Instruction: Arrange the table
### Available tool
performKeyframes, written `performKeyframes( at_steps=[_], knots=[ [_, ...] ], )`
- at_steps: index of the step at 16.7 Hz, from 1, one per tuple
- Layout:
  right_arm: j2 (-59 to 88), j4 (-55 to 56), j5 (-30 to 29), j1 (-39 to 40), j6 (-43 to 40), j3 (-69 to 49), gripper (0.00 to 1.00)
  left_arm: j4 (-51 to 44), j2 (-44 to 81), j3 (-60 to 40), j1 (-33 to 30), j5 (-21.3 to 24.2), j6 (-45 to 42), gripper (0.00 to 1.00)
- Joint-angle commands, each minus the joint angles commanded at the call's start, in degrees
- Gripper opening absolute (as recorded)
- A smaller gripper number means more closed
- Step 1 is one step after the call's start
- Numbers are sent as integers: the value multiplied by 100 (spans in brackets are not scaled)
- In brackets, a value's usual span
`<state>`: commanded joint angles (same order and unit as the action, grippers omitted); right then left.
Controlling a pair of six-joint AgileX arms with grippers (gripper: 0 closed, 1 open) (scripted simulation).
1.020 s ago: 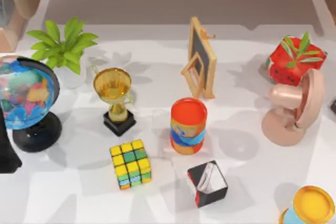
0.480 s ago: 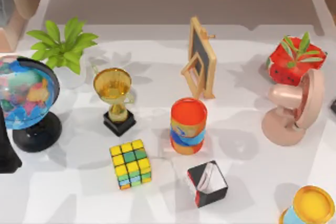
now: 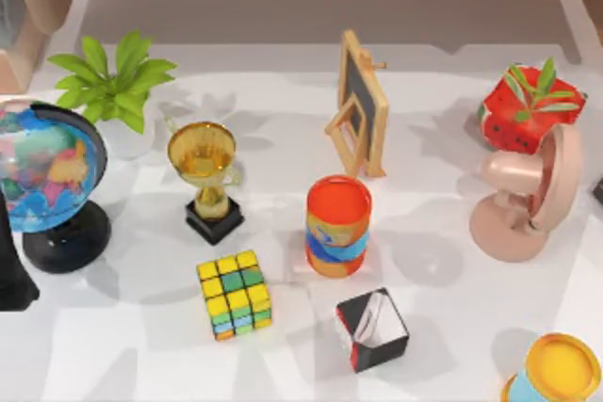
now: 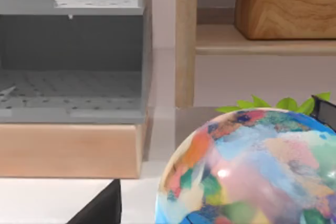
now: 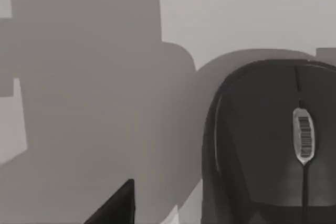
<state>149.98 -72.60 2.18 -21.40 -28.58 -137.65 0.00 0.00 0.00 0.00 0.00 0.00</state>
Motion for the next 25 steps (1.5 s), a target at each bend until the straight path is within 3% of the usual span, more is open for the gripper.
performKeyframes(
  at_steps=[10, 25],
  knots=[
    [0, 0, 0, 0, 0, 0, 2, 0, 0, 0, 0, 0, 0, 100],
    [-621, 14, 19, -48, -92, 214, 0, 0, 0, 0, 0, 0, 0, 100]
  ],
)
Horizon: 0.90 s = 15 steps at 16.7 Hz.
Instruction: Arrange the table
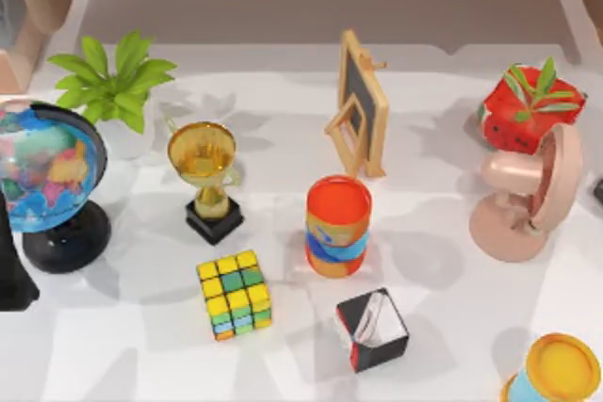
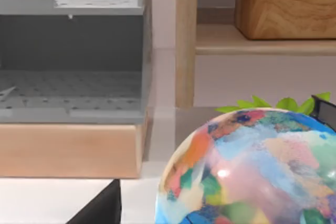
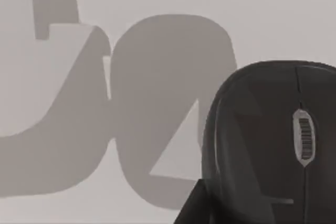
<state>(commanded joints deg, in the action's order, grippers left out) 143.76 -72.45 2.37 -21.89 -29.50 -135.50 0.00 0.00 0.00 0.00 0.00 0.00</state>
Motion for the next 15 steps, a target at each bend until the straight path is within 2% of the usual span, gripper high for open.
performKeyframes(
  at_steps=[7, 15],
  knots=[
    [-2001, 529, 91, 148, -7, 1510, 0, 0, 0, 0, 0, 0, 0, 100],
    [-4614, 1426, 102, 443, 497, 4568, 0, 0, 0, 0, 0, 0, 0, 100]
  ],
)
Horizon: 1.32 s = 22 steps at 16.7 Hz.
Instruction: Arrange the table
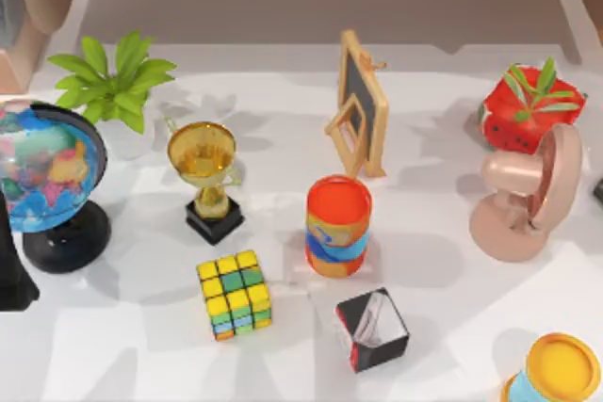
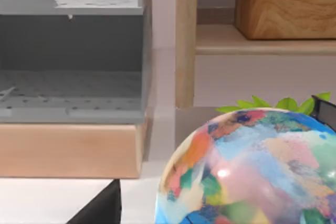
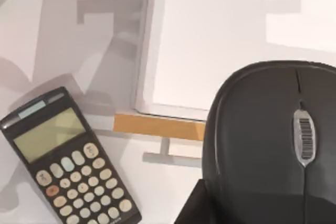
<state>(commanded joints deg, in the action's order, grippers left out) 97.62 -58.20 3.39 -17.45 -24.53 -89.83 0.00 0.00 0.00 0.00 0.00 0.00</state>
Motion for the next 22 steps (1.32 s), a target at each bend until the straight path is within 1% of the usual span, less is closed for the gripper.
performKeyframes(
  at_steps=[7, 12, 16, 22],
  knots=[
    [-1495, 778, -122, 304, 761, 2892, 0, 0, 0, 0, 0, 0, 0, 100],
    [-2005, 1130, -205, 585, 1192, 4474, 0, 0, 0, 0, 0, 0, 0, 100],
    [-2107, 1240, -245, 752, 1359, 5116, 0, 0, 0, 0, 0, 0, 0, 100],
    [-2088, 1235, -244, 746, 1382, 5171, 0, 0, 0, 0, 0, 0, 0, 100]
  ],
)
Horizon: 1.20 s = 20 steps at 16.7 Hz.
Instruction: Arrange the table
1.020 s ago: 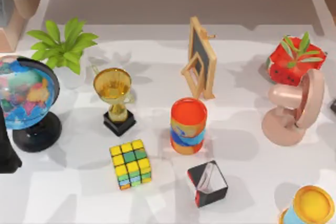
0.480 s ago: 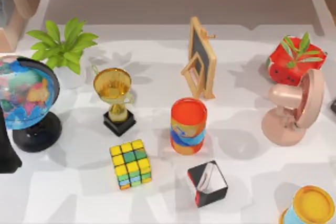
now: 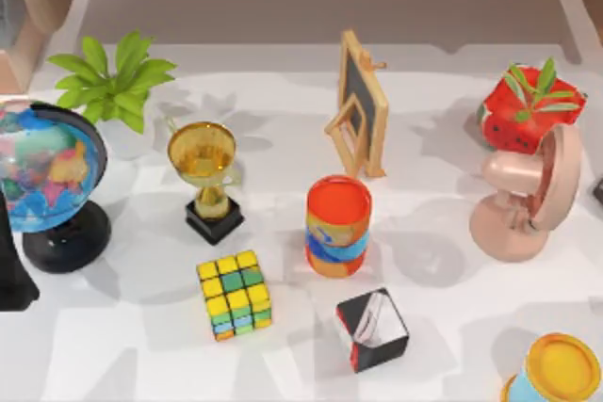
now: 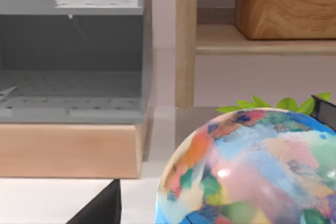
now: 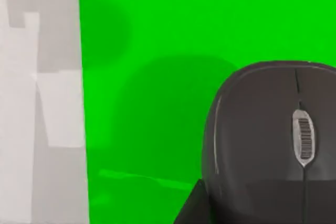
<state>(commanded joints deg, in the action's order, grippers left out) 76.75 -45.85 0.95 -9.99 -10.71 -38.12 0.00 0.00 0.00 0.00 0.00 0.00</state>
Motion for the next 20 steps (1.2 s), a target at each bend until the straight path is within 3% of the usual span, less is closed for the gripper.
performKeyframes(
  at_steps=[20],
  knots=[
    [-340, 339, 14, 31, 10, -267, 0, 0, 0, 0, 0, 0, 0, 100]
  ],
)
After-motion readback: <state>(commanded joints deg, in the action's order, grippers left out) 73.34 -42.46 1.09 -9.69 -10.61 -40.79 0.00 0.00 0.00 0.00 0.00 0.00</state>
